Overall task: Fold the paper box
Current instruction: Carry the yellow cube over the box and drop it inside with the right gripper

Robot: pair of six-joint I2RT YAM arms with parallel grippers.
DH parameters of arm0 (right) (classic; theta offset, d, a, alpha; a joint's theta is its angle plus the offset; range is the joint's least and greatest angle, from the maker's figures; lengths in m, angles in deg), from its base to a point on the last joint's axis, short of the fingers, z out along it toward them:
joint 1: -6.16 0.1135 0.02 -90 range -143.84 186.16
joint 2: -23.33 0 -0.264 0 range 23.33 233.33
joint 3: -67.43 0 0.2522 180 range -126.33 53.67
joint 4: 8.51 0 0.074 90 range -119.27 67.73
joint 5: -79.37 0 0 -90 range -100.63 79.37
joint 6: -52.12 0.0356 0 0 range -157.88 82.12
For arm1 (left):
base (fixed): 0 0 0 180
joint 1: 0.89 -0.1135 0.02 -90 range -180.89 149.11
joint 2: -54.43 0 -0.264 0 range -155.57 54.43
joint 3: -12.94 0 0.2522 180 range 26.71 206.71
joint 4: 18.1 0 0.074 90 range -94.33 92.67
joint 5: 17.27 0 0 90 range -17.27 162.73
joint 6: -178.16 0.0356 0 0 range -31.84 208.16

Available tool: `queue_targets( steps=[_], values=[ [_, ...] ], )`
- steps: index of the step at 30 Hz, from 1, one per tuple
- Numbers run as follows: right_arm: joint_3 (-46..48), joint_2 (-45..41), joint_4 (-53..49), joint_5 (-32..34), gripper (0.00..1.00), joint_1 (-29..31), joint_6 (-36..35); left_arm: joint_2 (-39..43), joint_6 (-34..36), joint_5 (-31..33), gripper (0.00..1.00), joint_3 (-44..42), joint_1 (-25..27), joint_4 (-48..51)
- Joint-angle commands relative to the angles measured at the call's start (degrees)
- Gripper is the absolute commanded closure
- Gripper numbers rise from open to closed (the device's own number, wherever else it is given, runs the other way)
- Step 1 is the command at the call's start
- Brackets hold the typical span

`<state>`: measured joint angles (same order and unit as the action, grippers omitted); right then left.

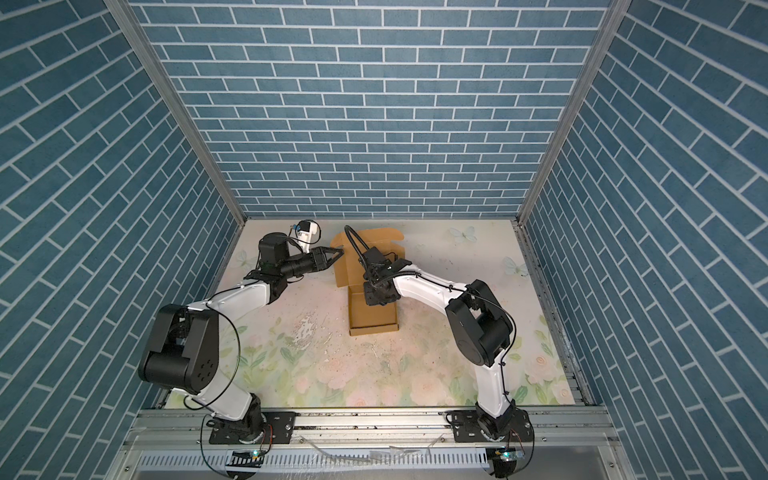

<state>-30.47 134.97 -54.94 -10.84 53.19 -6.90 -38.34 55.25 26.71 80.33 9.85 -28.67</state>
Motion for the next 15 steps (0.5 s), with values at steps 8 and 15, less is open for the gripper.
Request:
queue_targets(
  steps=[8, 15],
  values=[
    [0.2, -3.8, -0.7, 0.0, 0.53, 0.1, -1.4, 1.3, 1.3, 0.2, 0.65, -0.4, 0.5, -0.6],
    [1.1, -13.3, -4.0, 2.7, 0.53, -6.0, -6.3, 1.7, 1.7, 0.2, 0.65, -0.5, 0.5, -0.4]
  ],
)
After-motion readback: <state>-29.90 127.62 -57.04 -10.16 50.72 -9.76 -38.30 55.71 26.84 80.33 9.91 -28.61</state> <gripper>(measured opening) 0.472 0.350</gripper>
